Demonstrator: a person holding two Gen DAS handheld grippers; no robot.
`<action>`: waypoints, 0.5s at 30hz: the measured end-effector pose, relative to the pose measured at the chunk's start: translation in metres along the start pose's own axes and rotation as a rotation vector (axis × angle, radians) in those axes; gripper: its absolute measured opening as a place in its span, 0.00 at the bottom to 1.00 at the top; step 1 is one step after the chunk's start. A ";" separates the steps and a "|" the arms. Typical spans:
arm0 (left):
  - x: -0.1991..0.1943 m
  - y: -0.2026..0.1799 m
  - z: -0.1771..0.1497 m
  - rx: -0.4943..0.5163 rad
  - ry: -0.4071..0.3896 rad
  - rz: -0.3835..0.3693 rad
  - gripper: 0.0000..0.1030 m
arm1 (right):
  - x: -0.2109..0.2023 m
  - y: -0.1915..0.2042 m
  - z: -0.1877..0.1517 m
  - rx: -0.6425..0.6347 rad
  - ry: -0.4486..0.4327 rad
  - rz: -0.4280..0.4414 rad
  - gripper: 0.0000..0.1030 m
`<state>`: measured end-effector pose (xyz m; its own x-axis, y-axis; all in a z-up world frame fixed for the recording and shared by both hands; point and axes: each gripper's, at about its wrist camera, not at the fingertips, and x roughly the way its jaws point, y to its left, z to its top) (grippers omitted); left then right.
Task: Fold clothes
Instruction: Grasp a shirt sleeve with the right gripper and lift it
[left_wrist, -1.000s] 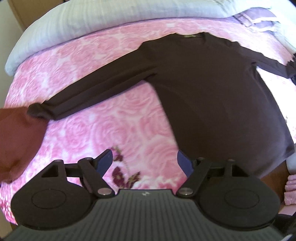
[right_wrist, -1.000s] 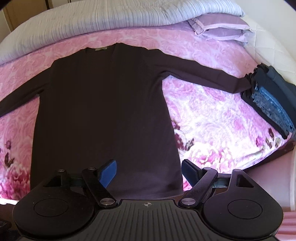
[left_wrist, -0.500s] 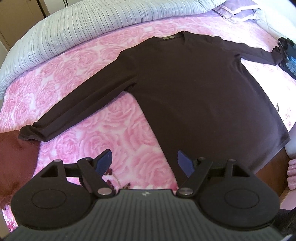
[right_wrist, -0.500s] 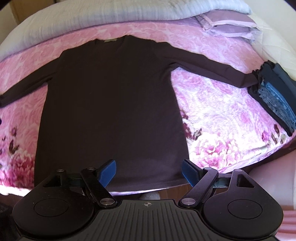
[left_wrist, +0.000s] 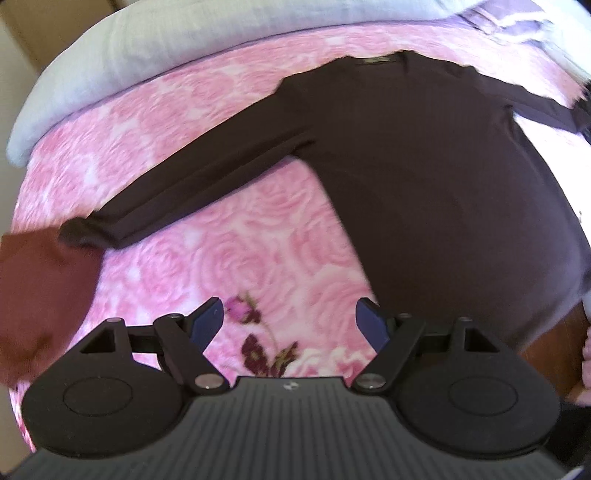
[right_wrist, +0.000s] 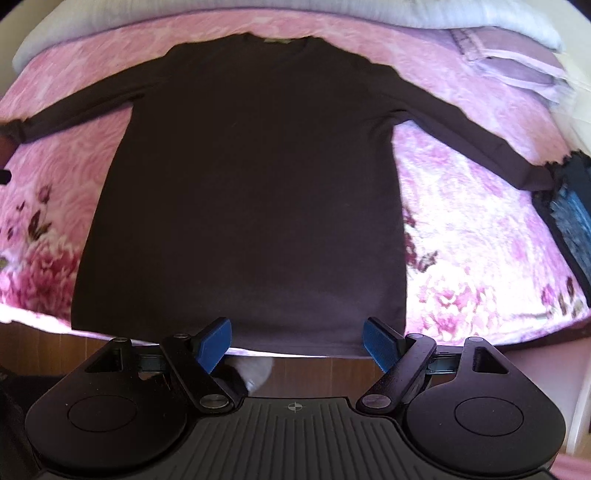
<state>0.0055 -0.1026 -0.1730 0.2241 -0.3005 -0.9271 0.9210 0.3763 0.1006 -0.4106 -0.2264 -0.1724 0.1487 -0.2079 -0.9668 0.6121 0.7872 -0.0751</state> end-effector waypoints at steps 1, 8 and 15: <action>-0.002 0.004 -0.002 -0.029 0.004 0.014 0.73 | 0.004 -0.001 0.003 -0.015 0.005 0.009 0.79; -0.023 0.041 -0.017 -0.182 0.021 0.143 0.73 | 0.026 0.022 0.058 -0.195 -0.073 0.140 0.79; -0.038 0.102 -0.031 -0.205 0.001 0.277 0.74 | 0.022 0.106 0.115 -0.475 -0.205 0.243 0.79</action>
<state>0.0809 -0.0254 -0.1389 0.4561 -0.1618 -0.8751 0.7424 0.6114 0.2739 -0.2524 -0.2142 -0.1737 0.4182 -0.0595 -0.9064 0.1325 0.9912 -0.0039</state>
